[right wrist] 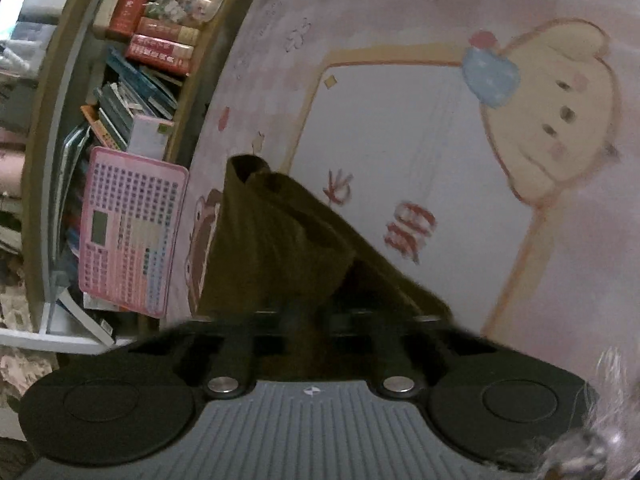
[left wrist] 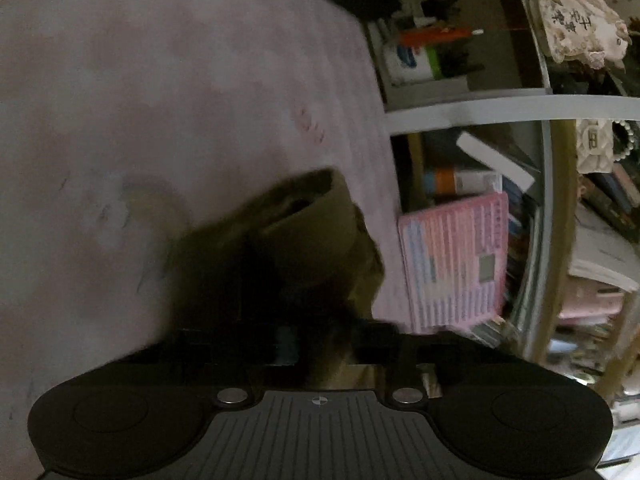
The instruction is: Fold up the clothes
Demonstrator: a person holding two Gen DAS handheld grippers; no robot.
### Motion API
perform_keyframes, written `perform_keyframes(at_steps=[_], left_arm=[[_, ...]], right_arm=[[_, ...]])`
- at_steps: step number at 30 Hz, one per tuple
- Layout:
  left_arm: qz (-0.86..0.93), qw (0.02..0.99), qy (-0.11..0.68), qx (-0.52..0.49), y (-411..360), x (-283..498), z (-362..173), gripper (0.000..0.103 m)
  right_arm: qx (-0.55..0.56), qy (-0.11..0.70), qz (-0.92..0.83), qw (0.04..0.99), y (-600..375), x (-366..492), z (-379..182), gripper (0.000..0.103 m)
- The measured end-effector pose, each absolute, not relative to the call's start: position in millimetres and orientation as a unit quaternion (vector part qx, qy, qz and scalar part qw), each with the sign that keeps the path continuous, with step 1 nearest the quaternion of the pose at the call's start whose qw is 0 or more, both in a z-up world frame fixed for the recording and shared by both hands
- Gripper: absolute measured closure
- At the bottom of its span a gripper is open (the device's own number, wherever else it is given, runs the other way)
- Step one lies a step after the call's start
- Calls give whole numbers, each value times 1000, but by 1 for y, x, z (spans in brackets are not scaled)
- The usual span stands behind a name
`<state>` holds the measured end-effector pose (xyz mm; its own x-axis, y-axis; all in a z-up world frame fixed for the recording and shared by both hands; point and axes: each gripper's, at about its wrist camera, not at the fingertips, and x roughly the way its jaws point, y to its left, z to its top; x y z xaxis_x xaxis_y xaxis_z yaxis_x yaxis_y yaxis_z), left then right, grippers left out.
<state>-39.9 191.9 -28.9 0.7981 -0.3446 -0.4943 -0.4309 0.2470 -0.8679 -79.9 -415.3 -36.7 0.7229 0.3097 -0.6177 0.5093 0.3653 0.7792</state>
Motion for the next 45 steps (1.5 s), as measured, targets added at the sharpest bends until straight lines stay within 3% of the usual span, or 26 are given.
perform_keyframes(at_steps=[6, 8, 12, 14, 16, 22, 25, 29, 32, 34, 36, 38, 40, 41, 43, 45], left_arm=[[-82, 809, 251, -525, 189, -33, 55, 99], [-87, 815, 259, -511, 193, -49, 51, 98], [-22, 779, 367, -508, 194, -69, -13, 99], [-6, 762, 384, -521, 193, -78, -33, 99], [-5, 758, 377, -532, 195, -79, -36, 98], [-41, 777, 328, -536, 194, -66, -4, 99], [-78, 801, 295, -515, 191, -71, 22, 98], [-37, 789, 336, -513, 193, -77, -8, 99], [-6, 778, 365, -511, 194, -84, -34, 99], [-5, 782, 362, -508, 194, -87, -35, 99], [-3, 782, 359, -509, 195, -89, -34, 99], [1, 783, 361, -507, 197, -93, -31, 95], [0, 772, 368, -518, 200, -99, -31, 83], [0, 766, 371, -525, 202, -104, -33, 77], [6, 754, 382, -534, 203, -106, -37, 49], [17, 740, 400, -541, 199, -99, -44, 47]], right_arm=[[487, 258, 14, 834, -415, -60, 57, 100], [453, 234, 23, 860, -413, -81, 84, 100], [451, 333, -38, 827, -413, -116, 28, 100], [466, 389, -80, 791, -412, -123, -14, 100], [471, 389, -96, 786, -411, -127, -28, 100], [437, 360, -68, 821, -400, -111, 5, 100], [398, 289, -22, 870, -394, -111, 49, 100], [383, 313, -57, 867, -394, -122, 38, 100], [378, 395, -92, 832, -392, -123, -7, 100], [377, 402, -99, 829, -389, -126, -18, 99], [380, 399, -107, 828, -391, -131, -16, 93], [383, 396, -115, 827, -394, -136, -14, 86], [386, 393, -123, 826, -396, -141, -12, 69], [388, 391, -126, 825, -397, -144, -11, 68], [395, 396, -130, 819, -398, -146, -12, 68], [406, 407, -129, 808, -396, -143, -17, 68]])
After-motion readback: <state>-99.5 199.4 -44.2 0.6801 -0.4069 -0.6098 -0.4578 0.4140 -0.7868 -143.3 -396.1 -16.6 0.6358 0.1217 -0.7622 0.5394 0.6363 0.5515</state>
